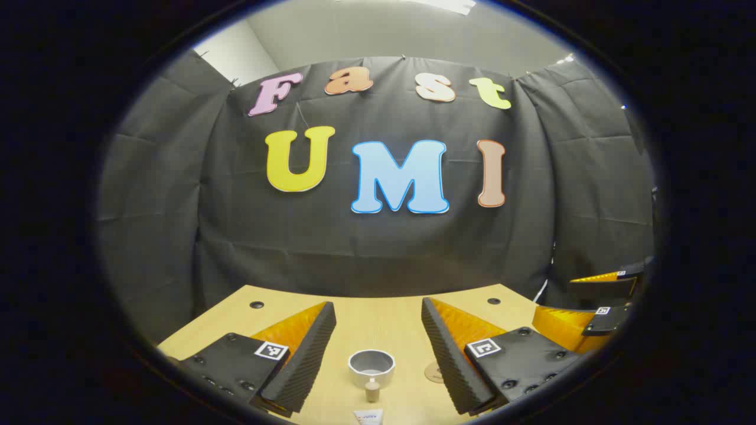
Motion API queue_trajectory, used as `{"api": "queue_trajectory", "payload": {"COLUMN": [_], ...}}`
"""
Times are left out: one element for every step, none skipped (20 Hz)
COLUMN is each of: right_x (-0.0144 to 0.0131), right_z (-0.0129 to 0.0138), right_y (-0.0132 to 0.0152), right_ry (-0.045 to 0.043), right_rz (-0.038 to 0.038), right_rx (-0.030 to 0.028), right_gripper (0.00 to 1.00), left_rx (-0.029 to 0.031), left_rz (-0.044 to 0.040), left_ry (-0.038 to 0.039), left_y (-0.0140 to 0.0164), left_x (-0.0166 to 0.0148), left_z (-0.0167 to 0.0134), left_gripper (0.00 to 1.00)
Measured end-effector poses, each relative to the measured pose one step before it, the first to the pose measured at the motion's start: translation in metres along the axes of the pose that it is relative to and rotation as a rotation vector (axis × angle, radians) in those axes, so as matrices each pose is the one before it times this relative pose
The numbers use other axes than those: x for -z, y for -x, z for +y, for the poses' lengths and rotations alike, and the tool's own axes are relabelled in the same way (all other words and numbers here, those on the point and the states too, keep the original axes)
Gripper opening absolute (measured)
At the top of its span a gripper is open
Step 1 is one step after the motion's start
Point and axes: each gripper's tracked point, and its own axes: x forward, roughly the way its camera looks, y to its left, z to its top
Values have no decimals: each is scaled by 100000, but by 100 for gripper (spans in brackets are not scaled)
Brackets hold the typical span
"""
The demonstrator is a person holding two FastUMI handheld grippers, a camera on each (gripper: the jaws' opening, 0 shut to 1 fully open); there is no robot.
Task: Put the toothbrush and toothpaste on the desktop into the cup, then pick up the cup and place it on the coaster on the desktop.
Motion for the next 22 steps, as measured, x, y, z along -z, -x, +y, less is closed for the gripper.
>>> {"api": "queue_trajectory", "payload": {"right_x": [177, 145, 254, 335, 342, 464, 358, 362, 239, 349, 314, 378, 143, 246, 89, 335, 255, 456, 403, 547, 563, 591], "right_z": [41, 52, 28, -10, -168, -75, 60, 106, 16, -11, -3, 170, 168, 90, 135, 75, 77, 49, 27, 85, 54, 59], "right_y": [-66, -54, -175, -100, -121, -112, -144, -63, -83, -105, -83, -138, -21, -116, -90, -107, -65, -147, -133, -179, -162, -147], "right_ry": [82, 112, 79, 259, 440, 395, 78, -232, -313, -234, -146, -11, -107, -279, -314, -241, -113, -56, -361, -520, -505, -436], "right_rz": [422, 635, 800, 1257, 1584, 1542, 1515, 1382, 1262, 1292, 1483, 1267, 1028, 787, 887, 994, 1180, 1542, 1805, 2136, 2241, 2275], "right_rx": [-160, -103, 141, 296, 872, 660, 85, -215, -70, 150, 51, -392, -662, -618, -577, -280, -102, -160, -177, -163, -96, -239], "right_gripper": [96, 96, 96, 96, 96, 96, 96, 96, 96, 96, 96, 96, 96, 96, 96, 96, 96, 96, 96, 96, 96, 96], "left_rx": [-157, -58, 92, 241, 421, 74, -691, -262, 4, 368, 420, 272, 422, -4, -59, 331, 241, 575, 524, 482, 133, -42], "left_rz": [398, 554, 745, 987, 1500, 1761, 1281, 684, 870, 1224, 875, 765, 1201, 1210, 1487, 1548, 1563, 2203, 2181, 1842, 1390, 2017], "left_ry": [250, 376, 381, 329, -60, -928, -1267, -834, -168, 487, 1003, 1200, 1063, 432, 545, 813, 801, 595, 239, 27, 166, -63], "left_y": [-73, -154, -48, -151, -129, -119, -194, -122, -95, -103, -79, -46, -94, -19, -143, -50, -62, -94, -73, 15, -36, -50], "left_x": [171, 174, 278, 346, 495, 513, 378, 243, 283, 306, 319, 256, 396, 293, 407, 385, 402, 522, 687, 515, 391, 476], "left_z": [100, 44, 15, 5, -29, 17, 221, 122, 20, -15, 57, 19, 32, -21, 181, -22, -36, -75, -93, -16, -1, 99], "left_gripper": [93, 93, 93, 94, 94, 94, 94, 94, 94, 93, 93, 94, 94, 94, 94, 94, 94, 94, 94, 94, 94, 94]}}
